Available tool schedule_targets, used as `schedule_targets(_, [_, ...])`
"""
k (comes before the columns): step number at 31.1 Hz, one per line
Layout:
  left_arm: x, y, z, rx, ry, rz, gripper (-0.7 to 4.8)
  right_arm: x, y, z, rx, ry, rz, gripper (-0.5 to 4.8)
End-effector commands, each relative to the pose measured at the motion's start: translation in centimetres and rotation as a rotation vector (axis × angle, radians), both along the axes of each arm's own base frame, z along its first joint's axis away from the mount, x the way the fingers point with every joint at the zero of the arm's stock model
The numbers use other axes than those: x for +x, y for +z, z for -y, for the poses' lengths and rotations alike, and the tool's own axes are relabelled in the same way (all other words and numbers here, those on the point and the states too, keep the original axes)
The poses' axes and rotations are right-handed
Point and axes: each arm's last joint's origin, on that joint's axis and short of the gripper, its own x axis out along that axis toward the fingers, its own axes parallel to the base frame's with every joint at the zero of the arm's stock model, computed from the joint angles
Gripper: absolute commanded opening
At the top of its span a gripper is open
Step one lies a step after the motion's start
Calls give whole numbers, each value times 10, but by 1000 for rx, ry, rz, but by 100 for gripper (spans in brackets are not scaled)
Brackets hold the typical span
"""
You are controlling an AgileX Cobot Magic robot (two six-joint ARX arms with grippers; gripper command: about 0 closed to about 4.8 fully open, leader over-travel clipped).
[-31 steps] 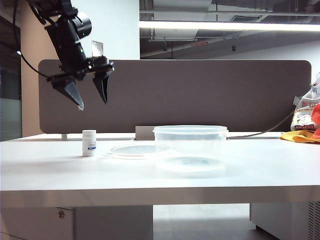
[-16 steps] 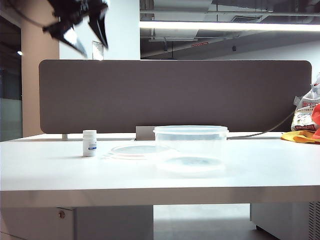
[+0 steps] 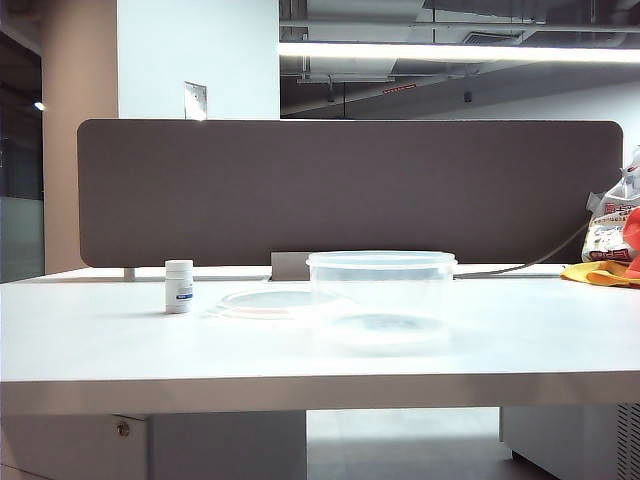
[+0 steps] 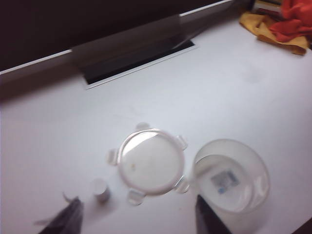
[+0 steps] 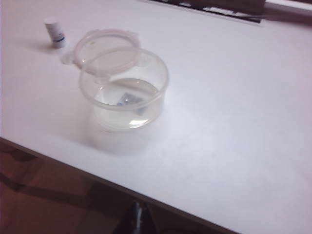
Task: Remove the lid of the round box, pick up the small white medicine bottle inside, and place it on the table.
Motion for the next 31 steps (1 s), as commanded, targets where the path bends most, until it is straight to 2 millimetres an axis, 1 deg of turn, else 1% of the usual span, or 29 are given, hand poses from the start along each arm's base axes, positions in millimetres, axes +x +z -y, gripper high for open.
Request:
schedule_targets(1, [-29, 13, -12, 63, 68, 31, 295, -2, 3, 1, 14, -10, 36, -7])
schedule_targets(7, [-74, 29, -27, 64, 96, 60, 295, -2, 3, 1, 15, -9, 36, -6])
schedule_targets(14, [-125, 37, -43, 47, 108, 50, 288, -3, 2, 1, 11, -7, 23, -6])
schedule_targets(16, [-140, 40, -48, 42, 110, 60, 273, -3, 1, 1, 21, -7, 14, -5])
schedule_targets(21, [-176, 46, -59, 2, 135, 99, 272, -3, 2, 1, 20, -8, 15, -5])
schedule_targets(25, [-195, 52, -66, -55, 151, 158, 273, -3, 1, 1, 20, -7, 14, -5])
schedule_targets(31, [-208, 61, -69, -98, 140, 264, 273, -3, 2, 1, 20, -8, 15, -5])
